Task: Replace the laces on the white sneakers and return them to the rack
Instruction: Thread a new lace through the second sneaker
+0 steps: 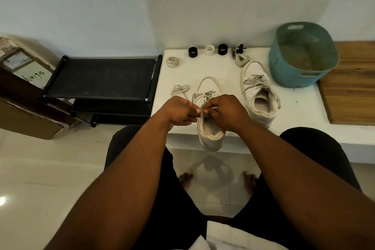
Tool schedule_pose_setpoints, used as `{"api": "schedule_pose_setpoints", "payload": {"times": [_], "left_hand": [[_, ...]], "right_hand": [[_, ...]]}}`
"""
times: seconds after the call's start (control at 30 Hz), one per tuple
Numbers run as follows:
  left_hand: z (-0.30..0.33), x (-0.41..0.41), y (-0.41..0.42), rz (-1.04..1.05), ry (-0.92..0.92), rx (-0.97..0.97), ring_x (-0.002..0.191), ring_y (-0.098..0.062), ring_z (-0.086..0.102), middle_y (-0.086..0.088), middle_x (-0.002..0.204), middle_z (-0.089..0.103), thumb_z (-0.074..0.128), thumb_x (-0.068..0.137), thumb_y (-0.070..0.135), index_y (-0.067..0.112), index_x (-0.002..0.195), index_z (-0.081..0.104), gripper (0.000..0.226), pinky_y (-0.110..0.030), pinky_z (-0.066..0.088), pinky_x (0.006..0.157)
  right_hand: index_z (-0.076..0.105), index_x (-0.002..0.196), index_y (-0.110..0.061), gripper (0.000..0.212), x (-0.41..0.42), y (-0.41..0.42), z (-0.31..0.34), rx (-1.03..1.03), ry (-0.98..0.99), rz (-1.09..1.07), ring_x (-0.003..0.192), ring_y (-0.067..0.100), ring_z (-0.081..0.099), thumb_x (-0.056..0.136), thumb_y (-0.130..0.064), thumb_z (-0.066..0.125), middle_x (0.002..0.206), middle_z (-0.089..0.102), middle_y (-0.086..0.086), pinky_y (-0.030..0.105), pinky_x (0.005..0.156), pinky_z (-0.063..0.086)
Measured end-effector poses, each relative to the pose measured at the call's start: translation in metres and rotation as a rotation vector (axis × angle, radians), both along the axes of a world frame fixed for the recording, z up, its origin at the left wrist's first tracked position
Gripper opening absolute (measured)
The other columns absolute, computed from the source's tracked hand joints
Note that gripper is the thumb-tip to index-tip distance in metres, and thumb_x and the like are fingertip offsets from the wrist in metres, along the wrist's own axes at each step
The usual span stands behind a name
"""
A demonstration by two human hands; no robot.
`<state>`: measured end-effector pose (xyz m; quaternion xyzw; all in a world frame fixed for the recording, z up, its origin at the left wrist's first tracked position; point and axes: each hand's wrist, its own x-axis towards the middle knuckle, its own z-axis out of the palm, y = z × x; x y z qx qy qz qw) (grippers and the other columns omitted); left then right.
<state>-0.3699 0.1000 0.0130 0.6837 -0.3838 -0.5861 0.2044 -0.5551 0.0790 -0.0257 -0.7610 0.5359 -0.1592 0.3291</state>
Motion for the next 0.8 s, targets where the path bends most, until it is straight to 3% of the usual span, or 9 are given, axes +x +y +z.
{"api": "schedule_pose_setpoints", "payload": {"times": [0.13,0.33,0.47,0.53,0.6,0.67,0.7,0.73,0.8], "left_hand": [[-0.004,0.0,-0.001,0.055,0.029,-0.023,0.088,-0.025,0.073,-0.012,0.091,0.077,0.069,0.096,0.012,0.006,0.106,0.073,0.012,-0.036,0.059,0.088],[-0.01,-0.005,-0.003,-0.156,-0.204,-0.125,0.089,-0.024,0.075,-0.008,0.095,0.076,0.069,0.098,0.023,0.009,0.093,0.073,0.016,-0.039,0.06,0.085],[-0.01,-0.006,-0.002,-0.11,-0.23,-0.185,0.085,-0.023,0.068,-0.012,0.107,0.073,0.058,0.1,0.013,0.015,0.086,0.065,0.016,-0.038,0.056,0.079],[-0.007,-0.005,-0.004,0.124,-0.033,-0.214,0.087,-0.024,0.063,-0.014,0.107,0.072,0.051,0.1,0.007,0.016,0.082,0.058,0.021,-0.035,0.05,0.073],[0.001,-0.004,-0.006,0.359,0.285,-0.209,0.086,-0.027,0.066,-0.011,0.096,0.075,0.045,0.103,0.008,0.016,0.087,0.053,0.02,-0.037,0.053,0.077],[0.008,-0.001,-0.006,0.527,0.571,-0.216,0.07,-0.024,0.067,-0.007,0.076,0.069,0.041,0.107,0.013,0.017,0.09,0.051,0.02,-0.041,0.056,0.08],[0.009,0.001,-0.006,0.564,0.626,-0.228,0.059,-0.019,0.057,-0.003,0.066,0.059,0.041,0.107,0.014,0.017,0.089,0.051,0.022,-0.038,0.054,0.073],[0.01,0.003,-0.006,0.553,0.57,-0.252,0.054,-0.015,0.045,0.001,0.062,0.049,0.042,0.107,0.014,0.017,0.086,0.051,0.022,-0.033,0.048,0.064],[0.006,0.004,-0.005,0.367,0.209,-0.349,0.056,-0.012,0.04,0.005,0.064,0.05,0.052,0.102,0.017,0.018,0.084,0.055,0.019,-0.028,0.039,0.058]], "right_hand": [[0.08,0.097,-0.032,0.015,0.003,0.003,0.001,-0.011,-0.002,-0.008,0.091,0.015,0.066,0.091,-0.027,0.067,0.1,0.077,-0.007,0.03,0.081,0.049],[0.079,0.104,-0.028,0.017,-0.007,0.009,0.008,-0.051,-0.031,-0.046,0.097,0.015,0.066,0.09,-0.027,0.071,0.106,0.076,-0.006,0.029,0.086,0.049],[0.062,0.133,-0.028,0.056,-0.014,0.014,0.005,-0.085,-0.009,-0.108,0.099,0.018,0.059,0.08,-0.027,0.08,0.109,0.063,-0.002,0.03,0.089,0.046],[0.047,0.145,-0.032,0.078,-0.016,0.017,0.0,-0.083,0.01,-0.167,0.111,0.022,0.054,0.075,-0.031,0.08,0.118,0.058,0.0,0.036,0.095,0.046],[0.034,0.15,-0.035,0.09,-0.016,0.02,-0.003,-0.06,0.042,-0.218,0.12,0.026,0.048,0.072,-0.035,0.078,0.127,0.054,0.003,0.041,0.1,0.045],[0.029,0.153,-0.034,0.094,-0.015,0.024,-0.004,-0.05,0.077,-0.242,0.124,0.029,0.045,0.072,-0.039,0.077,0.132,0.053,0.005,0.043,0.101,0.043],[0.028,0.153,-0.032,0.094,-0.014,0.025,-0.004,-0.055,0.085,-0.248,0.124,0.031,0.045,0.073,-0.04,0.076,0.132,0.053,0.006,0.043,0.102,0.041],[0.028,0.154,-0.03,0.094,-0.014,0.026,-0.005,-0.06,0.088,-0.252,0.125,0.032,0.044,0.073,-0.04,0.076,0.133,0.053,0.007,0.042,0.103,0.039],[0.028,0.155,-0.029,0.094,-0.014,0.027,-0.004,-0.057,0.082,-0.266,0.125,0.033,0.044,0.075,-0.038,0.076,0.133,0.052,0.009,0.042,0.104,0.038]]}}
